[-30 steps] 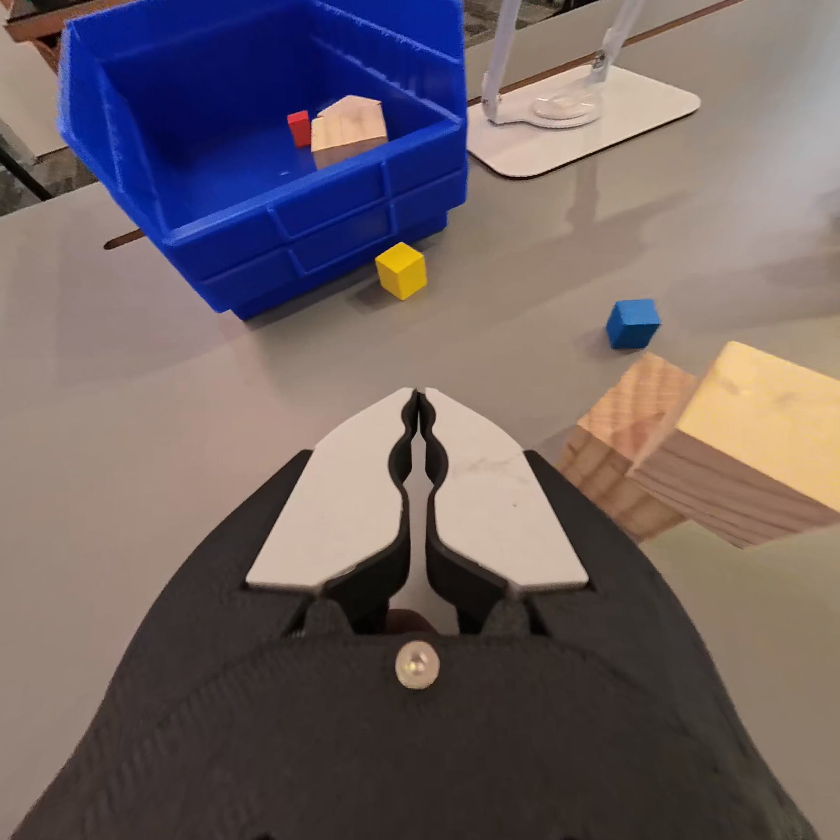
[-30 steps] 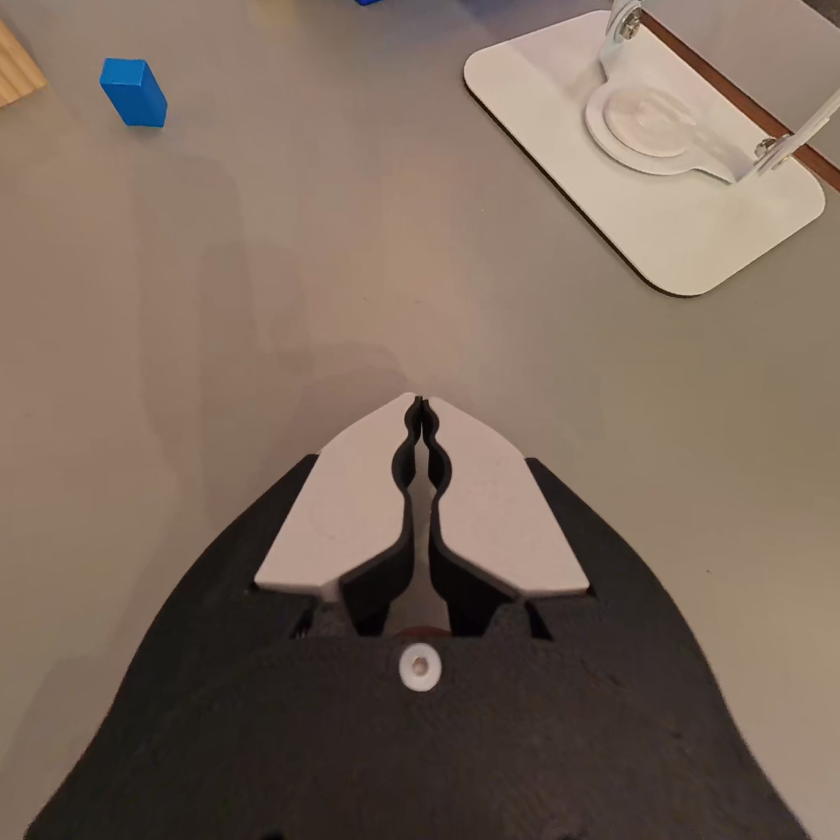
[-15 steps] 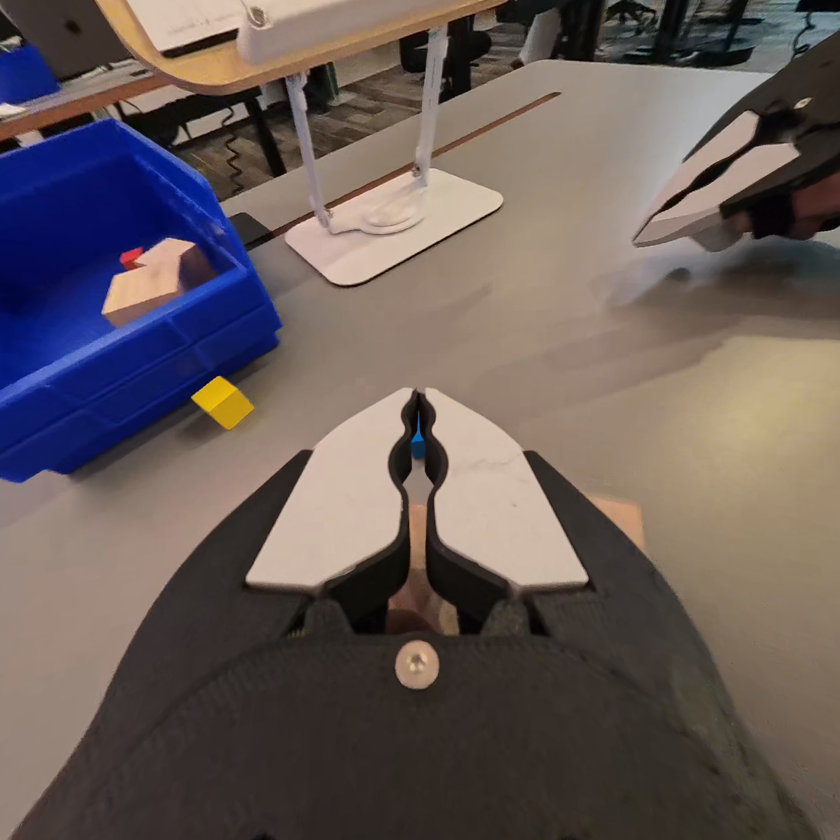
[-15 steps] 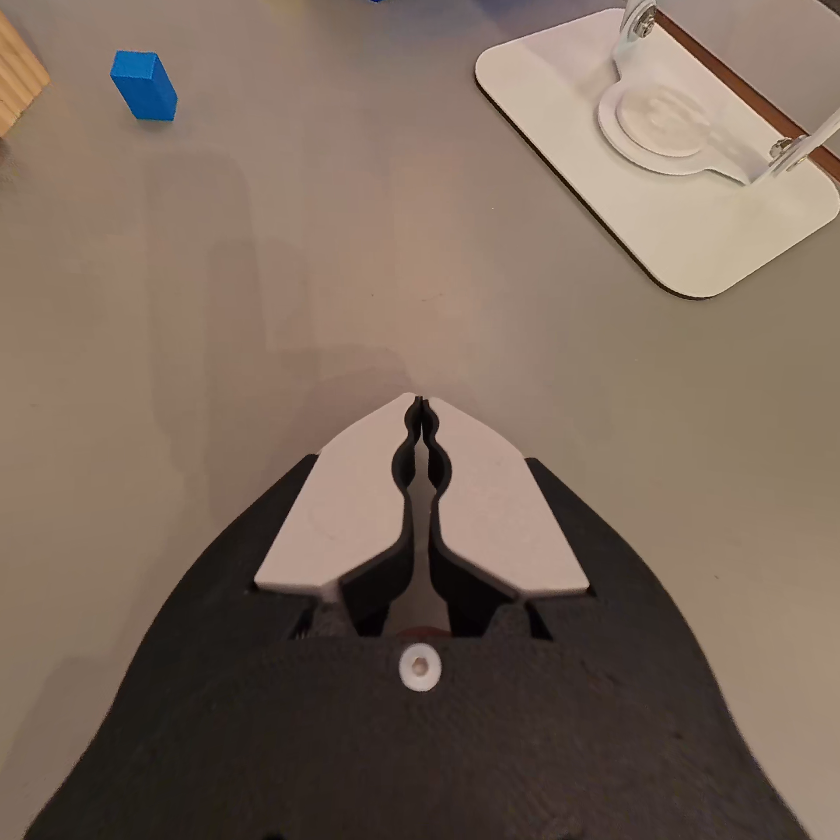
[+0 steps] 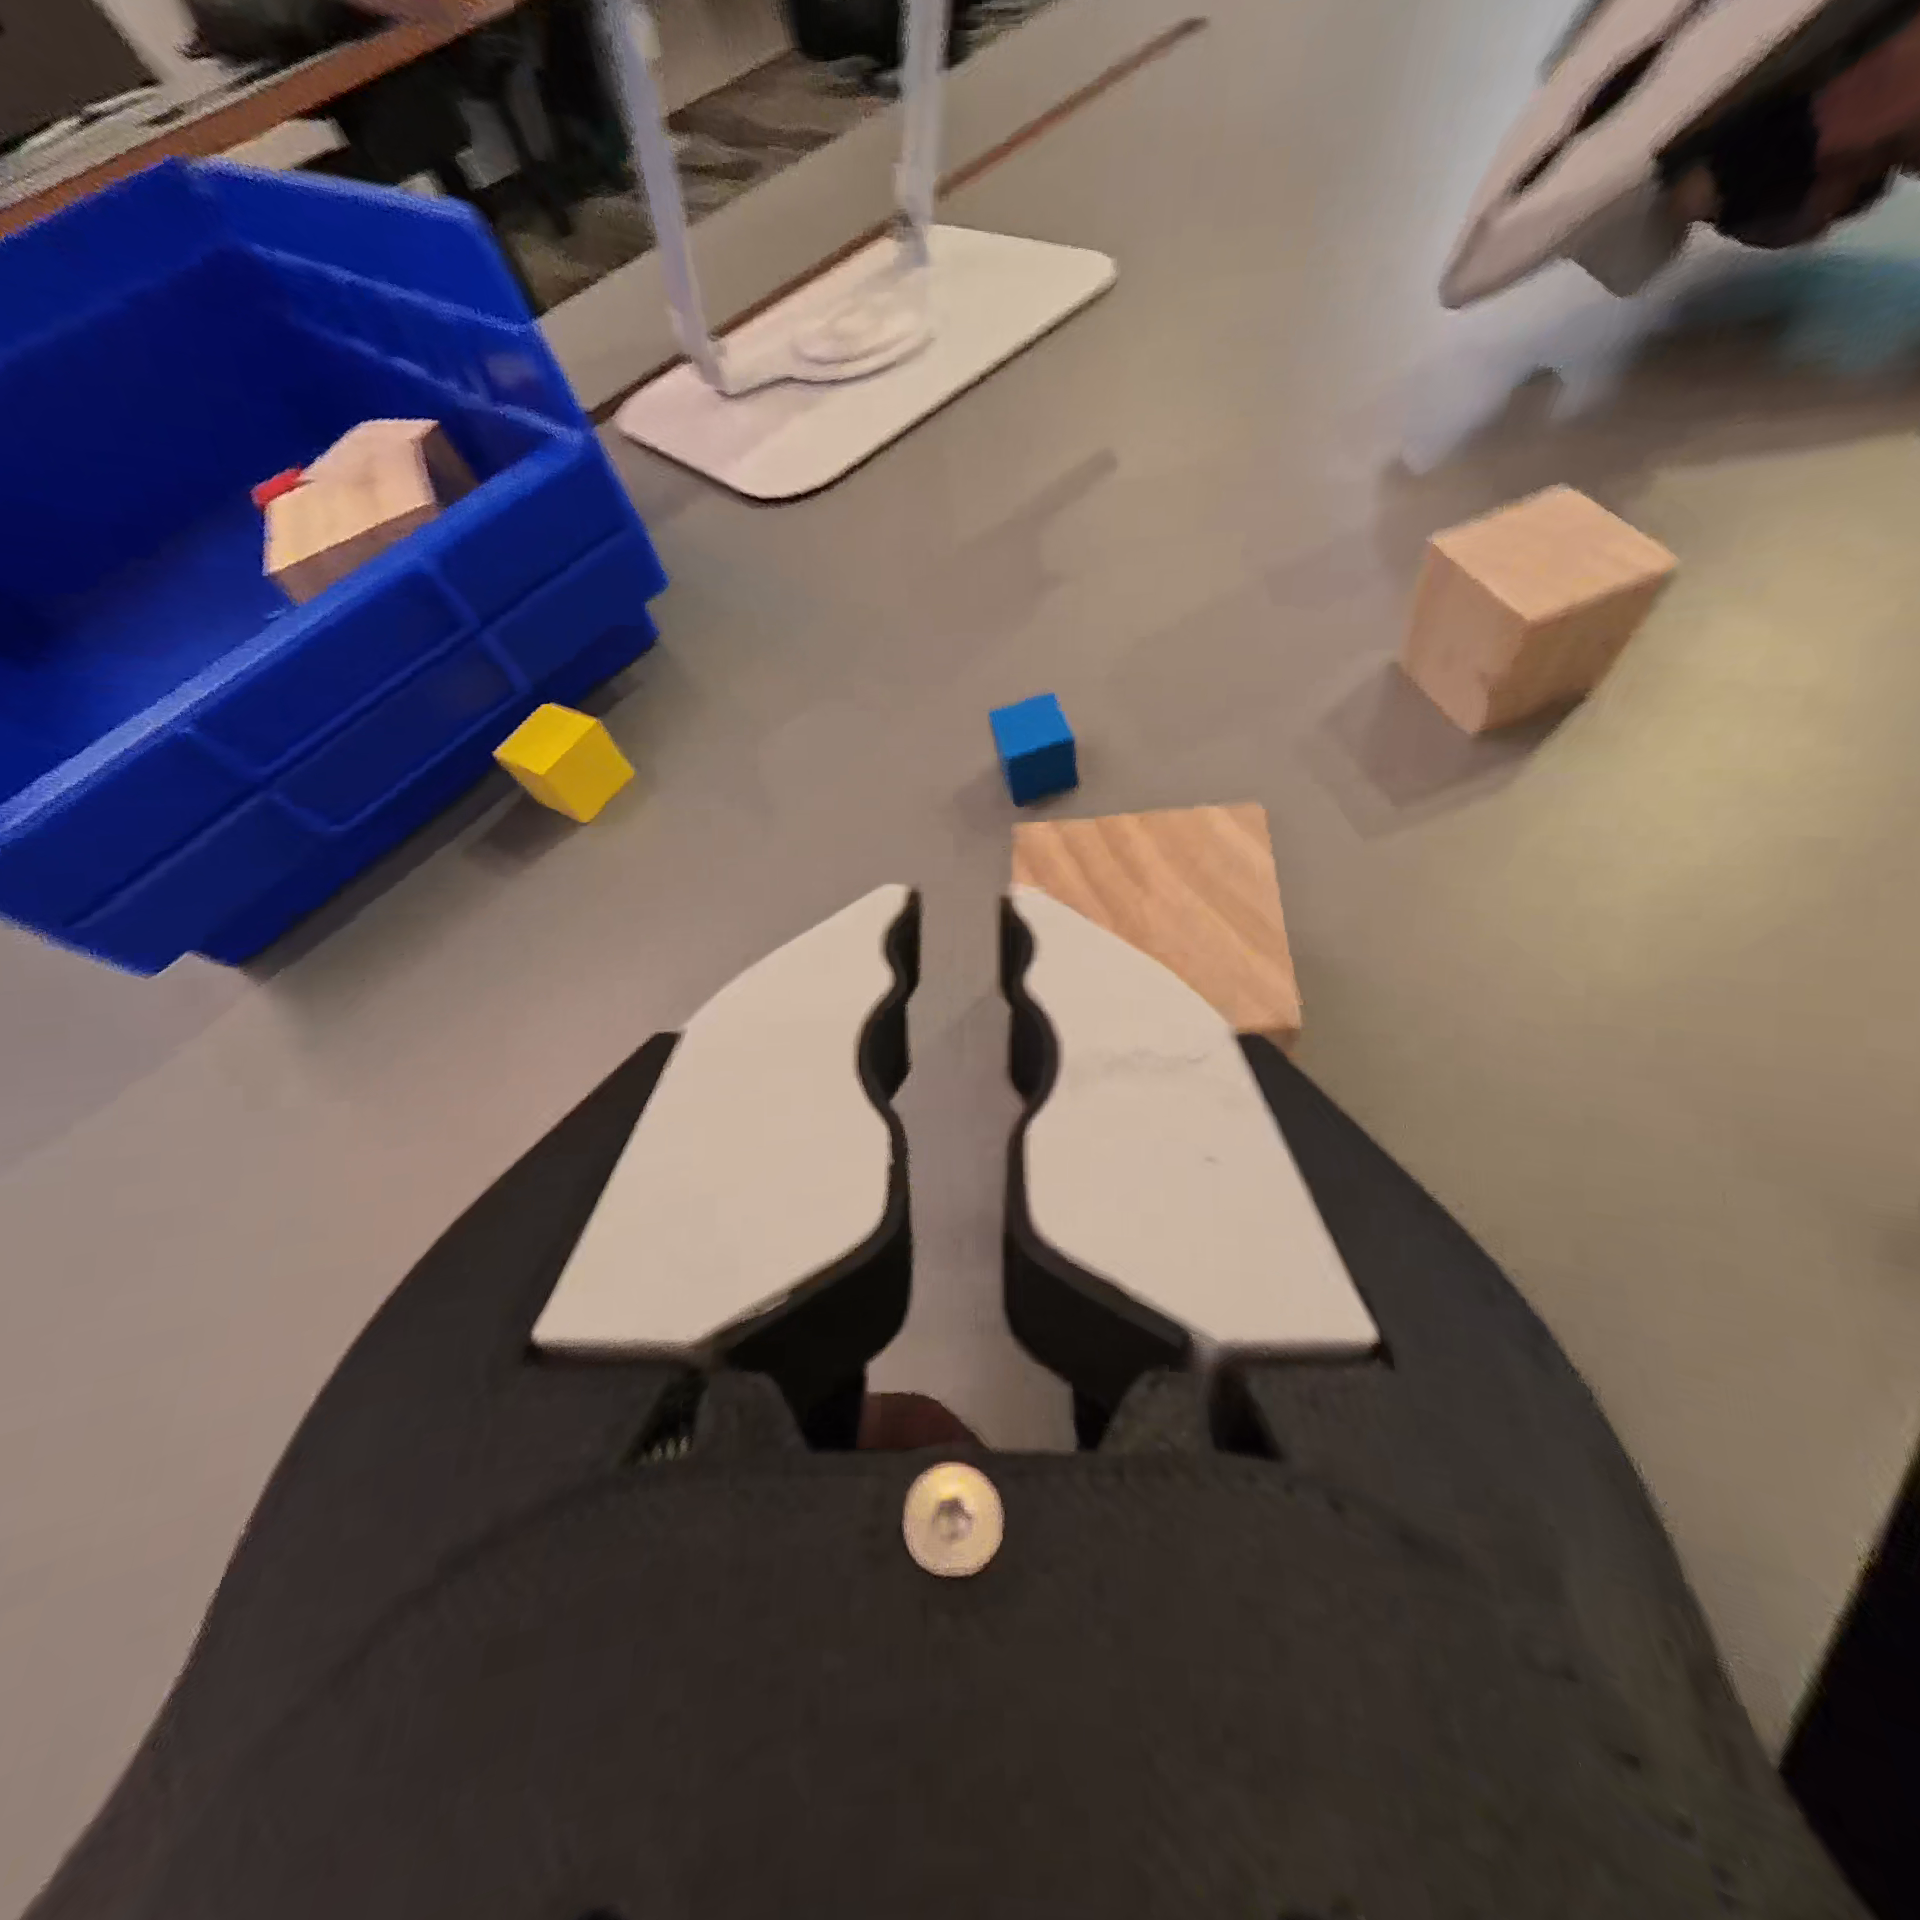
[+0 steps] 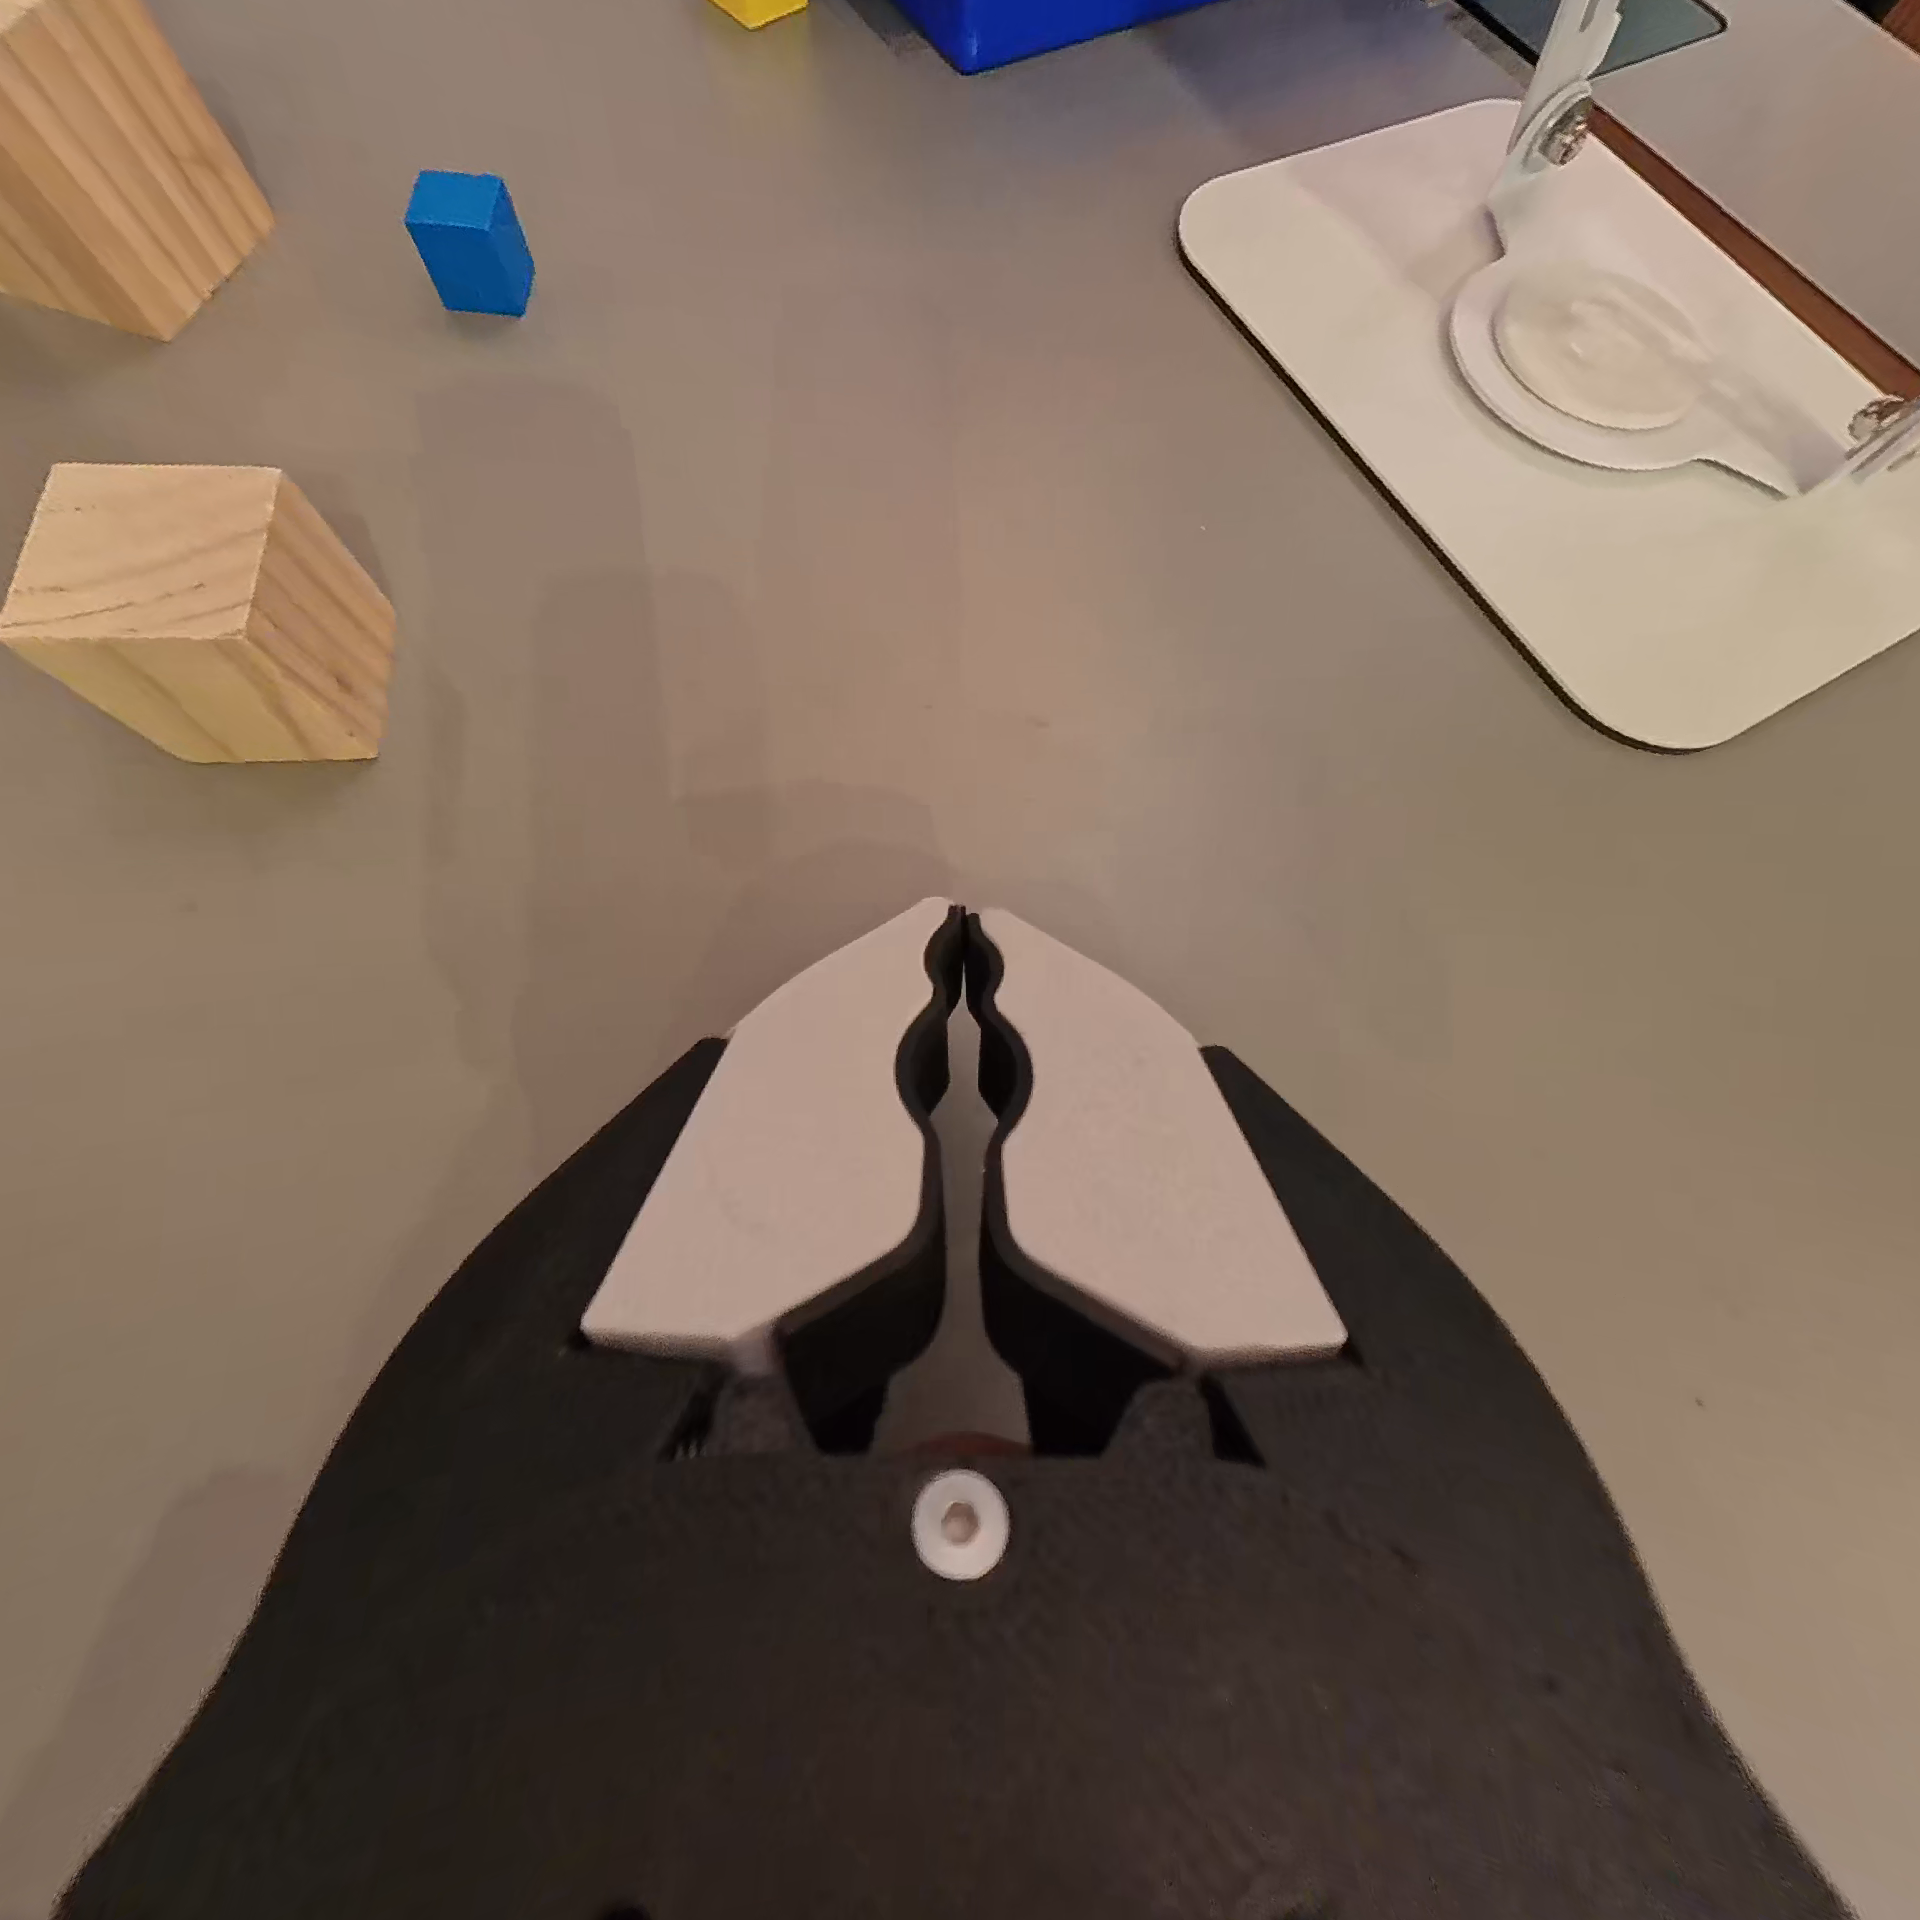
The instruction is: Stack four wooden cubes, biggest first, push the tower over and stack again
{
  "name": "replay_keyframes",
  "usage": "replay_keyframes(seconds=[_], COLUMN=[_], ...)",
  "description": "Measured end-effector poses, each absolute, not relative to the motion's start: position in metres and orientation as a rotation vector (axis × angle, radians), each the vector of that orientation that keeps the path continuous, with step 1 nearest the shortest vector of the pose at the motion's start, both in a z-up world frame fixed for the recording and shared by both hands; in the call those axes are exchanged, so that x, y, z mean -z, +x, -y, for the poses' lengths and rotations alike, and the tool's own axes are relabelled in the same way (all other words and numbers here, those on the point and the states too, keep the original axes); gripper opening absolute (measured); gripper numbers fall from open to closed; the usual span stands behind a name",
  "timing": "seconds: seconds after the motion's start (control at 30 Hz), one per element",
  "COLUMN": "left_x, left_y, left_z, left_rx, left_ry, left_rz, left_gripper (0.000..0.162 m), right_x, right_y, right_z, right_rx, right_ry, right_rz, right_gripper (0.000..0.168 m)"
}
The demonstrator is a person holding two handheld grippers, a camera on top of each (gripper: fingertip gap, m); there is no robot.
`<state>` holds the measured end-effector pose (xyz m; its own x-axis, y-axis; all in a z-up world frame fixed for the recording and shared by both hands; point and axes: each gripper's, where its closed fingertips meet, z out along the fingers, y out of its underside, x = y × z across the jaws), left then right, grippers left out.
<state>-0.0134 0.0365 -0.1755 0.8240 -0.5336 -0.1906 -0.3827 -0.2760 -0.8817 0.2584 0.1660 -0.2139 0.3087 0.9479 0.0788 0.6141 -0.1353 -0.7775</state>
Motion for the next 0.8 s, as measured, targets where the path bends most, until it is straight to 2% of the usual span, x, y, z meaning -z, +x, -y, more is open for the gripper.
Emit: replay_keyframes(seconds=[0.07, 0.1, 0.2, 0.27, 0.47, 0.53, 0.57, 0.63, 0.8], left_x=[0.180, 0.180, 0.188, 0.192, 0.209, 0.211, 0.212, 0.211, 0.211], left_y=[-0.016, -0.018, -0.011, 0.002, 0.035, 0.041, 0.042, 0.048, 0.060], left_z=[-0.030, -0.027, -0.019, -0.019, -0.021, -0.025, -0.028, -0.030, -0.036], left_rx=[0.163, 0.173, 0.313, 0.373, 0.427, 0.421, 0.409, 0.422, 0.412], left_ry=[-1.906, -1.906, -1.946, -1.944, -2.003, -2.018, -2.029, -2.028, -2.030], left_rz=[-0.754, -0.768, -0.772, -0.791, -0.909, -0.906, -0.894, -0.892, -0.922], left_gripper=[0.053, 0.067, 0.084, 0.089, 0.088, 0.080, 0.068, 0.066, 0.064], right_x=[0.215, 0.215, 0.214, 0.213, 0.204, 0.200, 0.202, 0.208, 0.226], right_y=[0.258, 0.257, 0.256, 0.254, 0.222, 0.205, 0.197, 0.183, 0.154], right_z=[-0.164, -0.164, -0.163, -0.159, -0.108, -0.088, -0.078, -0.064, -0.052], right_rx=[-0.589, -0.597, -0.621, -0.644, -0.897, -0.961, -0.968, -0.937, -0.818], right_ry=[-1.843, -1.843, -1.845, -1.839, -1.754, -1.714, -1.707, -1.702, -1.742], right_rz=[1.402, 1.402, 1.402, 1.411, 1.574, 1.616, 1.646, 1.698, 1.749], right_gripper=[0.000, 0.000, 0.000, 0.000, 0.001, 0.014, 0.025, 0.049, 0.080])
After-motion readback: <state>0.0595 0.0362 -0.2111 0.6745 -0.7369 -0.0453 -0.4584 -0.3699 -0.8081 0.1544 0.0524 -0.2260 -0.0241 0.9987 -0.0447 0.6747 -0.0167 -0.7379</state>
